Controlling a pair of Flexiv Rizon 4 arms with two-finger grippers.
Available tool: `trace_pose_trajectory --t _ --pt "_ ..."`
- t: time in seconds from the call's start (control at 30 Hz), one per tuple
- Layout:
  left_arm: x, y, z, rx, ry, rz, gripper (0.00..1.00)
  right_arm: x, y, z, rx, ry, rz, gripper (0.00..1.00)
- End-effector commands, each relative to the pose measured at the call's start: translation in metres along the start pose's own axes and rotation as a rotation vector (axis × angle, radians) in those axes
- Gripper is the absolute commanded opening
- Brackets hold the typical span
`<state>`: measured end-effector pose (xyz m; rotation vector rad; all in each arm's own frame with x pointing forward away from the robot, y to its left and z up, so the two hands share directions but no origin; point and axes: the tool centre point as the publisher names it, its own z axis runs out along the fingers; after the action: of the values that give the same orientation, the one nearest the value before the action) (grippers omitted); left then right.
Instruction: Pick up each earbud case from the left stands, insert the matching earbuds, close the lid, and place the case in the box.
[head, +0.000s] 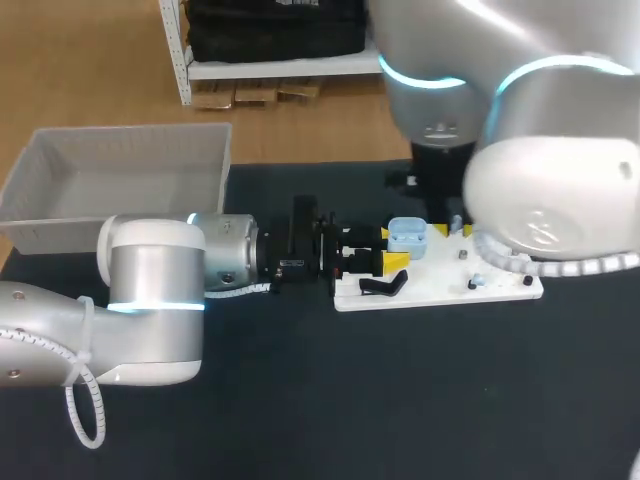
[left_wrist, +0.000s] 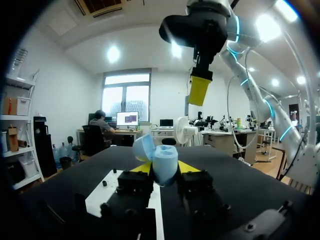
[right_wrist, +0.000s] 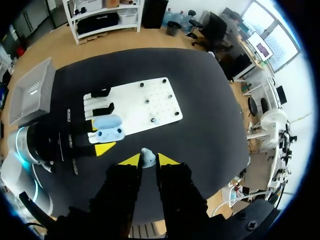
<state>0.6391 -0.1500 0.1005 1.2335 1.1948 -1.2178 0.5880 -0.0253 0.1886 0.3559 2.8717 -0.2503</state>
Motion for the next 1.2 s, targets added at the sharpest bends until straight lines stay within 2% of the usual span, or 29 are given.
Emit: trace_pose_trajectory --t 0.03,0.67,0.73,0.8,0.83,0.9,0.97,1.2 --pt "0.0 -0.001 0.0 -0.004 -0.002 0.001 0.0 -0.002 0.014 0.001 0.048 0.024 0.015 0.0" --pt "0.0 -0.001 0.0 -0.004 -0.002 0.001 0.0 -0.001 0.015 0.002 0.041 0.031 0.021 0.0" --pt "0.0 -0.001 0.0 -0.004 -0.002 0.001 0.0 -0.005 0.022 0.0 0.072 0.012 0.107 0.0" --pt "0.0 -0.001 0.0 -0.004 -0.002 0.001 0.0 -0.006 0.029 -0.003 0.049 0.039 0.184 0.0" --pt "0.0 -0.001 0.0 -0.004 -0.002 0.001 0.0 -0.007 0.031 -0.004 0.072 0.032 0.211 0.0" --pt "0.0 -0.001 0.0 -0.004 -0.002 0.001 0.0 -0.007 0.034 -0.006 0.067 0.077 0.266 0.0" --pt "0.0 -0.001 0.0 -0.004 -0.002 0.001 0.0 -0.008 0.035 -0.009 0.086 0.091 0.303 0.0" --pt "0.0 -0.001 0.0 -0.004 -0.002 0.001 0.0 -0.007 0.045 -0.011 0.051 0.135 0.379 0.0"
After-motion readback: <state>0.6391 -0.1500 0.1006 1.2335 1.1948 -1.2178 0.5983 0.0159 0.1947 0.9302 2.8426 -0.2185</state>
